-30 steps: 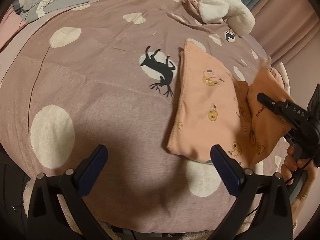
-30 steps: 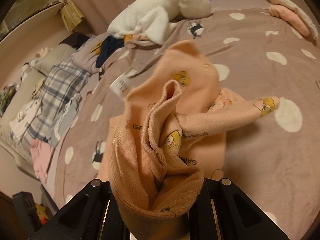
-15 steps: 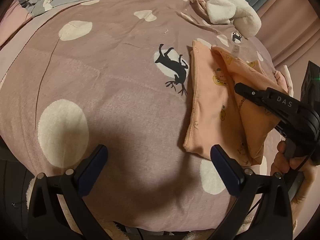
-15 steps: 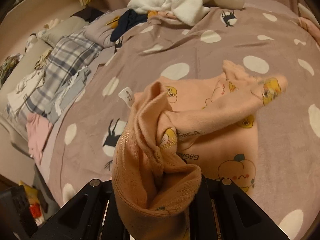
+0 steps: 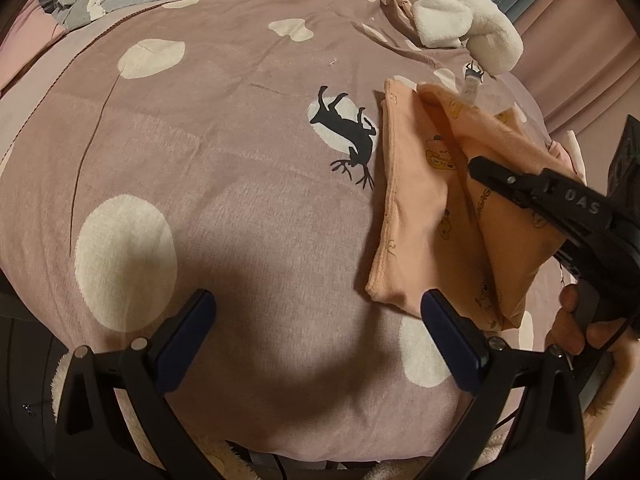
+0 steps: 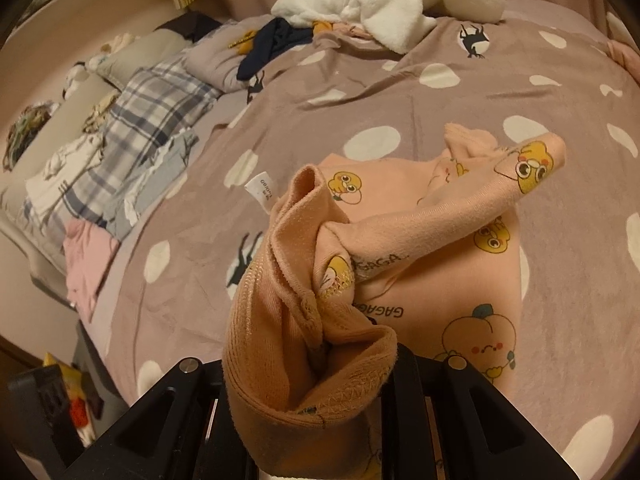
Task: Fold small clothes
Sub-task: 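Fold the held shirt edge over the shirt with the right tool, then open the right tool to release the folded edge onto the shirt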
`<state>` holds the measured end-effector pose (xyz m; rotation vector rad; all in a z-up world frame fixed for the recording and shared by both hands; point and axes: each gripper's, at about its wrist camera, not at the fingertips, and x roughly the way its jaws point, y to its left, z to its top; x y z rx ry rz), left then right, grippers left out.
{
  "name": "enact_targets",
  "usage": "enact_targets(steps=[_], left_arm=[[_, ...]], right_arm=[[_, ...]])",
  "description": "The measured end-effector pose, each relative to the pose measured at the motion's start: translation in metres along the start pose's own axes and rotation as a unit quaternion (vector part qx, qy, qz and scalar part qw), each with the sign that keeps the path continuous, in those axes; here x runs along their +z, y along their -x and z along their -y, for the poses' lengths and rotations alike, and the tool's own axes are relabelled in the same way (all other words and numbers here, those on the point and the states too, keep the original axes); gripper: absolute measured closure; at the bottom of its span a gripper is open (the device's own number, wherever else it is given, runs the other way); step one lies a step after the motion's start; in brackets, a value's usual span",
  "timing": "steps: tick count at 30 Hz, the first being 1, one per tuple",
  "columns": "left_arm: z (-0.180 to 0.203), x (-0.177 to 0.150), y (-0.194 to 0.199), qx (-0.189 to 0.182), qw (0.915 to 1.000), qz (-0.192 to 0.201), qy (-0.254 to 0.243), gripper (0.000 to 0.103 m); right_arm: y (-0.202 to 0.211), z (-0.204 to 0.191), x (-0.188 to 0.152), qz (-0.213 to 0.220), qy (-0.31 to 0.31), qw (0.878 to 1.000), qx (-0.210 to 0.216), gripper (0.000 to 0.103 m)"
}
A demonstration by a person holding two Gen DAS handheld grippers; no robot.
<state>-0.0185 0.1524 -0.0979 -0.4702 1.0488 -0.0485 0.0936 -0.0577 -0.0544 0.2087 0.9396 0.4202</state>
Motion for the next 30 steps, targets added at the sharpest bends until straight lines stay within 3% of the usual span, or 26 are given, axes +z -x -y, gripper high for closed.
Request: enact_targets(steps=[11, 14, 15, 17, 21, 26, 30], left_arm=[[0.004, -0.004, -0.001, 0.009, 0.9999, -0.003, -0.003, 0.0], [0.004, -0.003, -0.001, 0.01, 0.9999, -0.005, 0.0, 0.0], [0.004, -0.003, -0.001, 0.011, 0.9999, -0.005, 0.0, 0.0], [0.004, -0.003, -0.001, 0.012, 0.9999, -0.005, -0.003, 0.0], [0.005, -0.003, -0.001, 0.015, 0.9998, -0.01, -0.007, 0.0], [-0.003, -0.003, 0.002, 0.013, 0.9999, -0.009, 0.004, 0.0], [-0.002, -0.003, 0.001, 0.019, 0.9998, -0.009, 0.004, 0.0]], right_arm=[[-0.008, -0.021, -0.008, -0.015, 0.04, 0.999, -0.01, 0.082], [-0.008, -0.028, -0.007, -0.015, 0.06, 0.998, -0.018, 0.076], [-0.01, -0.028, -0.007, -0.023, 0.062, 0.998, -0.014, 0.063], [-0.014, -0.025, -0.011, -0.044, 0.046, 0.998, 0.025, 0.054], [-0.006, -0.025, -0.015, -0.049, 0.039, 0.994, 0.093, 0.047], [0.01, -0.033, -0.024, -0.082, 0.072, 0.974, 0.197, 0.04], [0.027, -0.032, -0.026, -0.058, 0.089, 0.978, 0.177, 0.039]])
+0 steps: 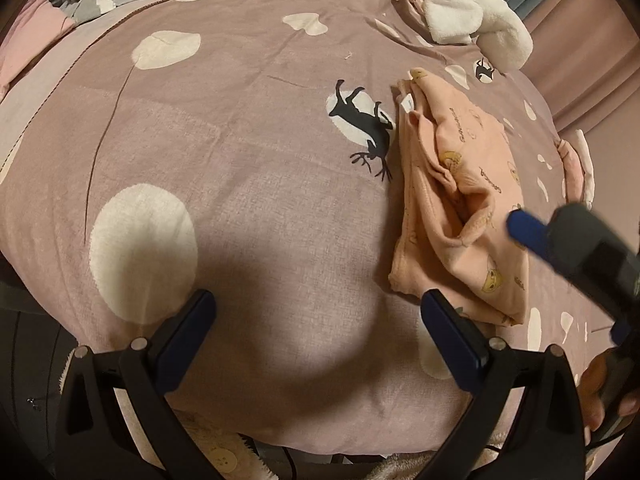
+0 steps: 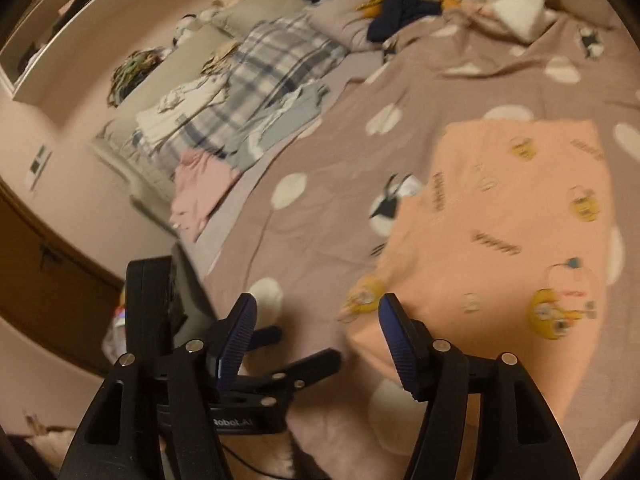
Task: Fold small clothes
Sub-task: 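Open the right tool to release the folded edge onto the shirt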
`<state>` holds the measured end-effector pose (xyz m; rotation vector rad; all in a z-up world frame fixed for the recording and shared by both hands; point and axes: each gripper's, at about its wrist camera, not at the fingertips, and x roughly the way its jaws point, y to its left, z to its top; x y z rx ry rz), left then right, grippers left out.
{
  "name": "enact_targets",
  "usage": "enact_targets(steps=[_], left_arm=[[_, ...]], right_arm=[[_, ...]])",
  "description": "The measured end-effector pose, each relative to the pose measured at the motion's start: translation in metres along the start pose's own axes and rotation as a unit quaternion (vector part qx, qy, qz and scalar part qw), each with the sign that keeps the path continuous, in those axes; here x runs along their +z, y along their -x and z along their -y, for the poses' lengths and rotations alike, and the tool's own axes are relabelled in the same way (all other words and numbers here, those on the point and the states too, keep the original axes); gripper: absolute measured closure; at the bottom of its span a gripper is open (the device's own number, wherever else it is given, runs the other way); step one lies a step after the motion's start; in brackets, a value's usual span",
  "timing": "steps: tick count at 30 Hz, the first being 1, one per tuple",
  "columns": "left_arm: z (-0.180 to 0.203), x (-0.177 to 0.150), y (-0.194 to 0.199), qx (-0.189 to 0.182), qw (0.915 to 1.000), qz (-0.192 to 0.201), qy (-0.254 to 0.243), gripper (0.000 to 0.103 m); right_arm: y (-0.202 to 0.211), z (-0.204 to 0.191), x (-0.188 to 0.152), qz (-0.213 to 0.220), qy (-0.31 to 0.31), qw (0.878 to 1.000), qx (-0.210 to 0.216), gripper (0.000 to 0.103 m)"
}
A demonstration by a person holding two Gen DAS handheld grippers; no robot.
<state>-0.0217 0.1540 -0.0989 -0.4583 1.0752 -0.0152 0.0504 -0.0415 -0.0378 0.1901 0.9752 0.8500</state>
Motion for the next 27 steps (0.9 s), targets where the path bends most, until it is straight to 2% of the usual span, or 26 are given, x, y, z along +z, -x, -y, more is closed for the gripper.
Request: enact_targets(steps=[4, 6, 10, 11, 13, 16, 20, 24, 27], left_arm=[[0.003, -0.001, -0.001, 0.006, 0.9999, 0.0, -0.01, 0.0], [0.003, -0.001, -0.002, 0.006, 0.9999, 0.0, -0.01, 0.0], [0.002, -0.001, -0.002, 0.005, 0.9999, -0.001, -0.01, 0.0], [0.002, -0.001, -0.002, 0.006, 0.9999, -0.001, -0.01, 0.0], [0.004, -0.001, -0.002, 0.008, 0.9999, -0.002, -0.015, 0.0], [0.004, -0.003, -0.002, 0.012, 0.9997, -0.002, -0.021, 0.0], [0.005, -0.004, -0.003, 0.015, 0.9996, -0.005, -0.024, 0.0], [0.018, 0.002, -0.006, 0.039, 0.9979, -0.008, -0.051, 0.0], [0.032, 0.01, -0.007, 0.031, 0.9962, -0.007, -0.082, 0.0]], right_arm=[[0.012, 0.026, 0.014, 0.037, -0.047, 0.998, -0.033, 0.038], [0.008, 0.04, 0.019, 0.04, -0.073, 0.996, -0.028, 0.038], [-0.025, 0.042, 0.011, -0.003, -0.092, 0.996, -0.002, 0.038], [-0.04, 0.034, 0.003, -0.024, -0.082, 0.996, 0.015, 0.038], [-0.057, 0.018, -0.007, -0.051, -0.056, 0.997, 0.021, 0.038], [-0.063, 0.003, -0.012, -0.067, -0.03, 0.997, 0.015, 0.038], [-0.038, 0.007, -0.006, -0.042, -0.039, 0.998, 0.005, 0.038], [0.001, 0.024, -0.005, 0.003, -0.048, 0.998, -0.044, 0.037], [0.025, 0.039, -0.006, 0.034, -0.062, 0.995, -0.07, 0.03]])
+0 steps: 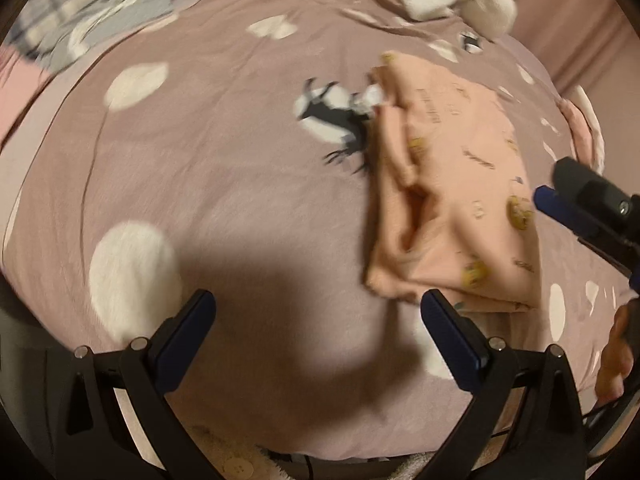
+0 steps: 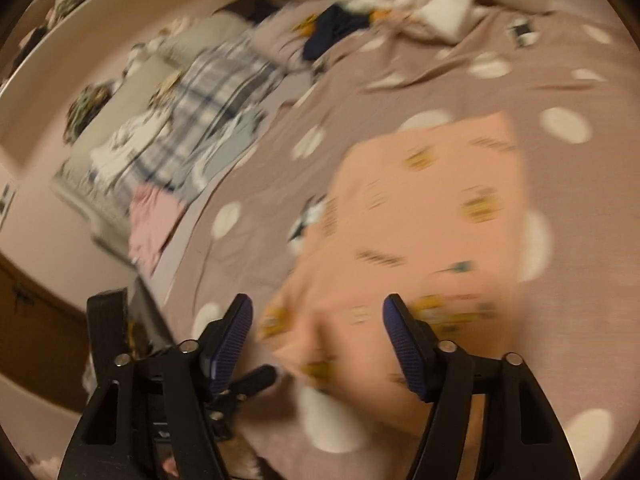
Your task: Fold small clothes
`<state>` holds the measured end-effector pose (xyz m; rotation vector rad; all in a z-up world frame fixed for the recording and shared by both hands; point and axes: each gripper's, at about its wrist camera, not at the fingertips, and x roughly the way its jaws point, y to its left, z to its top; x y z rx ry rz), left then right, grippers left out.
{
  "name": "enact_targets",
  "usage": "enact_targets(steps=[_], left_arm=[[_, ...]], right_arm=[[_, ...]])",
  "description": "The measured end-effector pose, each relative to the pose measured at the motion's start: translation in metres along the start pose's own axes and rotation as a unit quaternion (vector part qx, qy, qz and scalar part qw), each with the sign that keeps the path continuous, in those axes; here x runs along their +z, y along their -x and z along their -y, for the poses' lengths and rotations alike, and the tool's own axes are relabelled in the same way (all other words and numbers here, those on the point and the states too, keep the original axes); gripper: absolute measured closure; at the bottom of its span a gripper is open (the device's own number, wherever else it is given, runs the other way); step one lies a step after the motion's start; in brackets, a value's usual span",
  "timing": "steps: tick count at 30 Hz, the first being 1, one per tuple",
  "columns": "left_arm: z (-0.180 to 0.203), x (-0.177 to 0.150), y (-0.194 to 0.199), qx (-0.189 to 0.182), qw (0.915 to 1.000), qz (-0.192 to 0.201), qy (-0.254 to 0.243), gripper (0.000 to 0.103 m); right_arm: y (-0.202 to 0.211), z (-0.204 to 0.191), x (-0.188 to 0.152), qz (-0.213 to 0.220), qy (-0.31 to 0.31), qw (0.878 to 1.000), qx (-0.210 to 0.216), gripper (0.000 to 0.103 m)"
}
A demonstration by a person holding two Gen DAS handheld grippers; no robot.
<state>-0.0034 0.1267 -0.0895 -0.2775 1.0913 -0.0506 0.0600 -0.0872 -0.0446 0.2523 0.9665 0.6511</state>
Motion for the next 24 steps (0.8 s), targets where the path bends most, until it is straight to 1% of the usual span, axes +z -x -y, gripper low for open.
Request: enact_targets(steps=[2, 3, 5, 7, 8, 10, 12, 14, 15, 18, 19, 21, 23, 24], left_arm=[[0.004, 0.009, -0.003, -0.03, 0.9995, -0.009, -0.003, 0.0], [0.004, 0.013, -0.006, -0.048, 0.9987, -0.017, 0.004, 0.0], [0.003, 0.021, -0.01, -0.071, 0.9967, -0.036, 0.017, 0.0], [0.005, 0.031, -0.015, -0.109, 0.9918, -0.063, 0.021, 0.0], [0.007, 0.033, -0.015, -0.116, 0.9909, -0.066, 0.018, 0.0], [0.01, 0.041, -0.018, -0.128, 0.9891, -0.072, 0.014, 0.0], [0.009, 0.048, -0.028, -0.142, 0.9855, -0.086, 0.034, 0.0], [0.007, 0.05, -0.039, -0.166, 0.9781, -0.108, 0.063, 0.0], [0.006, 0.051, -0.045, -0.186, 0.9723, -0.119, 0.078, 0.0], [0.007, 0.055, -0.05, -0.223, 0.9632, -0.123, 0.087, 0.0], [0.008, 0.058, -0.053, -0.249, 0.9561, -0.126, 0.089, 0.0], [0.007, 0.062, -0.063, -0.296, 0.9384, -0.145, 0.104, 0.0], [0.004, 0.068, -0.075, -0.323, 0.9246, -0.156, 0.128, 0.0], [0.002, 0.07, -0.077, -0.336, 0.9178, -0.159, 0.138, 0.0]], right_arm=[[0.01, 0.014, 0.002, 0.016, -0.017, 1.0, -0.01, 0.028], [0.015, 0.022, 0.003, 0.022, -0.027, 0.999, -0.018, 0.028], [0.021, 0.034, 0.004, 0.028, -0.044, 0.998, -0.028, 0.028], [0.029, 0.05, 0.003, 0.034, -0.066, 0.997, -0.034, 0.026], [0.032, 0.057, 0.003, 0.037, -0.077, 0.996, -0.035, 0.023], [0.035, 0.065, 0.002, 0.038, -0.087, 0.995, -0.032, 0.021], [0.037, 0.078, 0.001, 0.036, -0.1, 0.994, -0.033, 0.021], [0.035, 0.087, 0.001, 0.034, -0.115, 0.992, -0.033, 0.02], [0.034, 0.091, 0.0, 0.031, -0.119, 0.992, -0.03, 0.019], [0.023, 0.099, 0.0, 0.016, -0.127, 0.992, -0.014, 0.018], [0.021, 0.103, -0.001, 0.011, -0.131, 0.991, -0.009, 0.017], [0.009, 0.11, -0.001, -0.002, -0.147, 0.989, 0.009, 0.017], [-0.004, 0.121, -0.003, -0.011, -0.178, 0.984, 0.03, 0.017], [-0.011, 0.127, -0.005, -0.014, -0.2, 0.979, 0.045, 0.015]])
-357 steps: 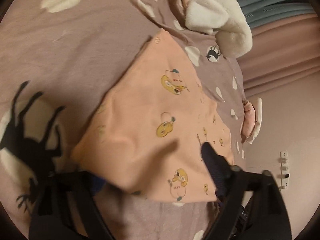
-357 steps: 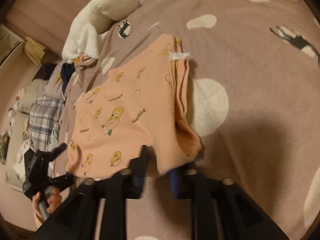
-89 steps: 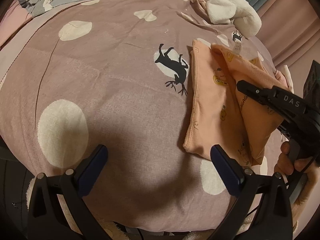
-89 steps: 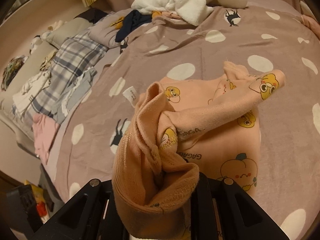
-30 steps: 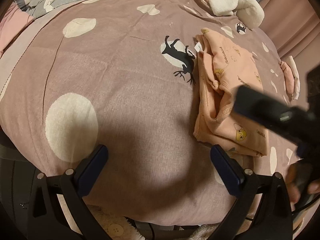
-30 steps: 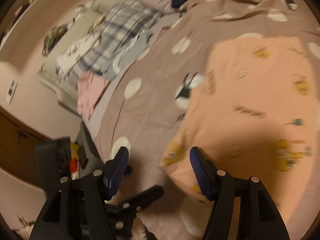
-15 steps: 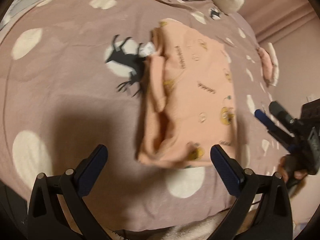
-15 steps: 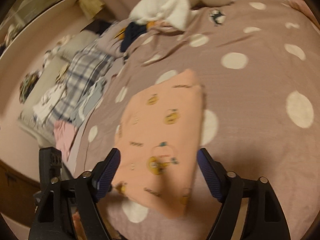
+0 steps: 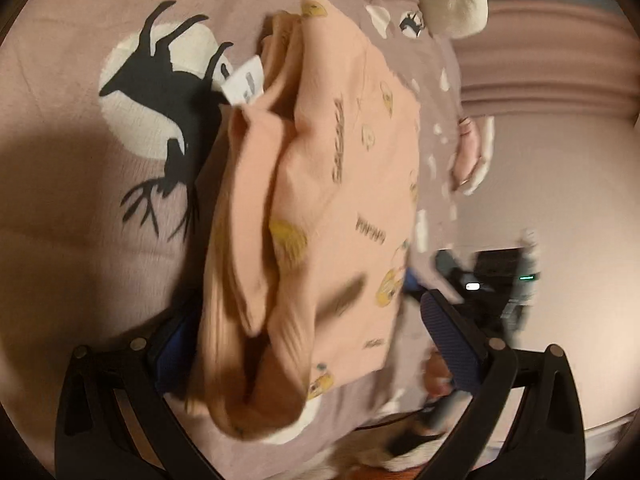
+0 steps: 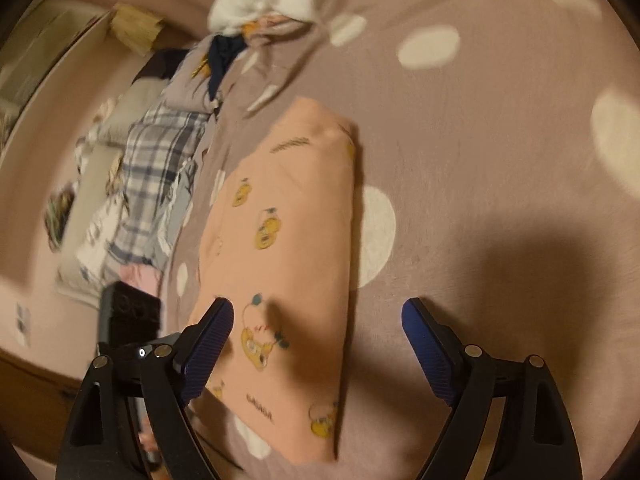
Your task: Fold small clothes
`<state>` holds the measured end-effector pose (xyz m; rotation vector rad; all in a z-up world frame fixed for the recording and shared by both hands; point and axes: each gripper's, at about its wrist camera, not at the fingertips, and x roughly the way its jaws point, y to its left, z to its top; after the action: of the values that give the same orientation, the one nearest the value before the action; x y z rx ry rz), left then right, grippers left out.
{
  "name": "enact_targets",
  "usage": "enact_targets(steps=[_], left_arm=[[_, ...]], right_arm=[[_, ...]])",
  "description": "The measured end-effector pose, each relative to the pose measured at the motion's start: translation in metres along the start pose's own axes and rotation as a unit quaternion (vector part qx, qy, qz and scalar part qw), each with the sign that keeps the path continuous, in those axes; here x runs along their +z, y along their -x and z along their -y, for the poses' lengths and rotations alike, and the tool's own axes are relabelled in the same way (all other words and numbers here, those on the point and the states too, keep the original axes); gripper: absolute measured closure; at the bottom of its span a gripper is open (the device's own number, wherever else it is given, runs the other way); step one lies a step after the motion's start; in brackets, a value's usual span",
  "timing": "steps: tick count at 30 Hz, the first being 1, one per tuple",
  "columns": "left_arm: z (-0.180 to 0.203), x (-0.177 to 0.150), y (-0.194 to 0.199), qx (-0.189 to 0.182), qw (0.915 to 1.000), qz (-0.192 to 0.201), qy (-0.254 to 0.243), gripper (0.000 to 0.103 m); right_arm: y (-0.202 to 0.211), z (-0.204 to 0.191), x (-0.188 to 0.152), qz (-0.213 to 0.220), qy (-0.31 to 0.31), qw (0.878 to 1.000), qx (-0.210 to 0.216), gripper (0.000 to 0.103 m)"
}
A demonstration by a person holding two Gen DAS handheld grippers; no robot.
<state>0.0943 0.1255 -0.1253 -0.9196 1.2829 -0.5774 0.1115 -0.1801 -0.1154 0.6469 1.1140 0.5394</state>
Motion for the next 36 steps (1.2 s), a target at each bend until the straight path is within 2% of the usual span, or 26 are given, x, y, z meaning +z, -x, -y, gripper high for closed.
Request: enact_targets(steps=[2, 4, 8, 11, 15, 18, 21, 22, 23, 24, 26, 28, 29, 30, 31, 32, 36], left_arm=[[-0.003, 0.005, 0.0, -0.022, 0.9996, -0.01, 0.011, 0.0], [-0.004, 0.008, -0.002, -0.037, 0.999, -0.019, 0.012, 0.0], [0.0, 0.014, -0.003, -0.048, 0.9985, 0.0, 0.023, 0.0], [0.014, 0.021, -0.015, -0.037, 0.9992, 0.005, -0.011, 0.0], [0.03, 0.023, -0.025, -0.014, 0.9983, 0.03, -0.048, 0.001], [0.033, 0.025, -0.029, -0.014, 0.9972, 0.033, -0.065, 0.002], [0.035, 0.024, -0.029, 0.014, 0.9953, 0.02, -0.093, 0.014], [0.033, 0.024, -0.027, 0.025, 0.9952, 0.023, -0.092, 0.025], [0.031, 0.024, -0.028, 0.033, 0.9951, 0.026, -0.09, 0.037], [0.028, 0.024, -0.027, 0.043, 0.995, 0.031, -0.084, 0.041], [0.021, 0.025, -0.027, 0.038, 0.9958, 0.034, -0.076, 0.053], [0.017, 0.025, -0.026, 0.038, 0.9958, 0.037, -0.075, 0.056], [0.018, 0.023, -0.026, 0.044, 0.9948, 0.041, -0.082, 0.061], [0.022, 0.021, -0.028, 0.059, 0.9928, 0.046, -0.093, 0.067], [0.025, 0.02, -0.03, 0.067, 0.9919, 0.048, -0.097, 0.072], [0.028, 0.018, -0.033, 0.078, 0.9906, 0.051, -0.1, 0.075], [0.036, 0.015, -0.029, 0.096, 0.9875, 0.059, -0.111, 0.08]], right_arm=[[-0.007, 0.01, 0.003, -0.001, -0.028, 0.999, 0.031, 0.009], [-0.006, 0.012, 0.006, 0.009, -0.038, 0.998, 0.053, 0.008], [-0.015, -0.001, 0.008, 0.002, -0.003, 0.999, 0.046, 0.003], [-0.022, -0.011, 0.008, 0.007, 0.03, 0.999, 0.03, 0.001], [-0.028, -0.01, 0.017, 0.022, 0.034, 0.999, 0.021, 0.001], [-0.03, -0.011, 0.019, 0.022, 0.042, 0.999, 0.013, 0.001], [-0.03, -0.013, 0.017, 0.022, 0.052, 0.998, -0.001, 0.002], [-0.03, -0.015, 0.017, 0.022, 0.053, 0.998, -0.007, 0.002], [-0.031, -0.017, 0.017, 0.022, 0.055, 0.998, -0.018, 0.004], [-0.032, -0.019, 0.018, 0.023, 0.058, 0.998, -0.025, 0.008], [-0.038, -0.026, 0.019, 0.019, 0.073, 0.996, -0.036, 0.016], [-0.047, -0.031, 0.019, 0.006, 0.077, 0.996, -0.034, 0.025], [-0.051, -0.035, 0.019, 0.003, 0.083, 0.996, -0.042, 0.031], [-0.053, -0.038, 0.018, 0.005, 0.09, 0.994, -0.055, 0.046], [-0.054, -0.04, 0.017, 0.006, 0.096, 0.993, -0.063, 0.052], [-0.055, -0.04, 0.016, 0.005, 0.095, 0.994, -0.058, 0.064], [-0.048, -0.04, 0.015, 0.011, 0.098, 0.994, -0.054, 0.071]])
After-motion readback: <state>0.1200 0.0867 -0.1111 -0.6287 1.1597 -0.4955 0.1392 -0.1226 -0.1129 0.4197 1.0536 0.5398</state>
